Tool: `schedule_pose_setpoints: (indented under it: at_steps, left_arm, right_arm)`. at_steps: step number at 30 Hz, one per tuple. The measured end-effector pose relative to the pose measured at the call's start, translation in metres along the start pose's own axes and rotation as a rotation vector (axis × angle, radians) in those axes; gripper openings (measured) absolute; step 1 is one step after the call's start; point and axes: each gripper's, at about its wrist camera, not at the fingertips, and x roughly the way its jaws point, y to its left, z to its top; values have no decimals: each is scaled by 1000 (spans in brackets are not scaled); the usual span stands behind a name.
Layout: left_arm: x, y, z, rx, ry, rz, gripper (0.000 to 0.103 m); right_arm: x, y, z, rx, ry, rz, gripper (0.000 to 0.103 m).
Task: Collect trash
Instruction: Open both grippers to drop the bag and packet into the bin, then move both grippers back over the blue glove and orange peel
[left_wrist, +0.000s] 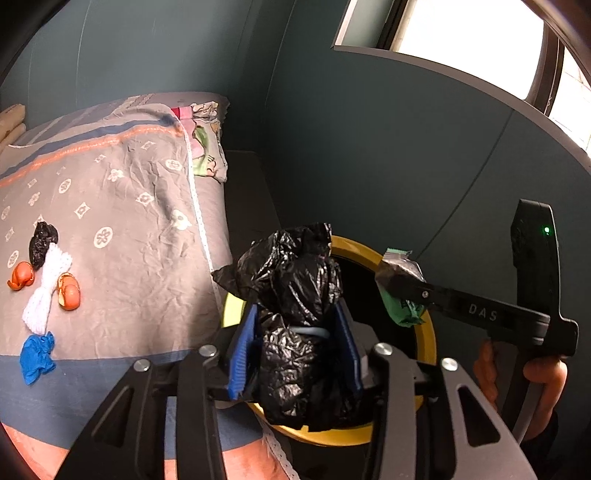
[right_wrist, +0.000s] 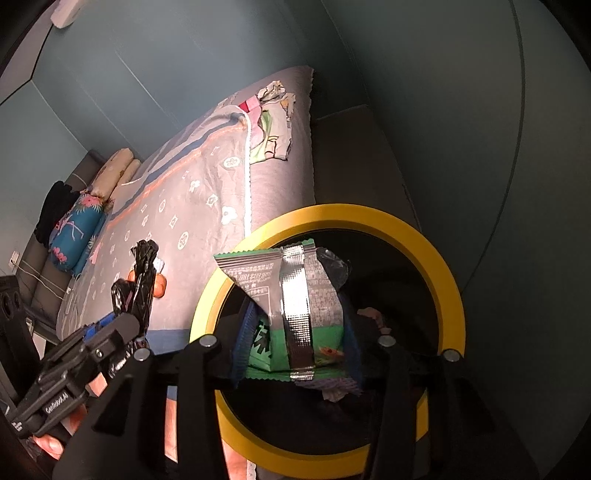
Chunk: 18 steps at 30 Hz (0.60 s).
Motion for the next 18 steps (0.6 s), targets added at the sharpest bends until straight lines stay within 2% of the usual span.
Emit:
schedule_pose_setpoints:
  at_steps: [2, 8, 14, 18]
  left_arm:
    - [0, 1, -1, -6, -2, -10, 52]
    - [-8, 7, 0, -20, -32, -13, 71]
    - [-15, 10, -2, -21, -60, 0, 81]
    - [-22, 17, -3, -23, -83, 44, 84]
  right_arm:
    - [0, -3, 0, 12, -1, 0, 45]
    - [-4, -3, 0, 31, -10, -19, 53]
    - [-7, -2, 0, 36, -20, -24, 60]
    - [-5, 3, 2, 27, -23, -8, 60]
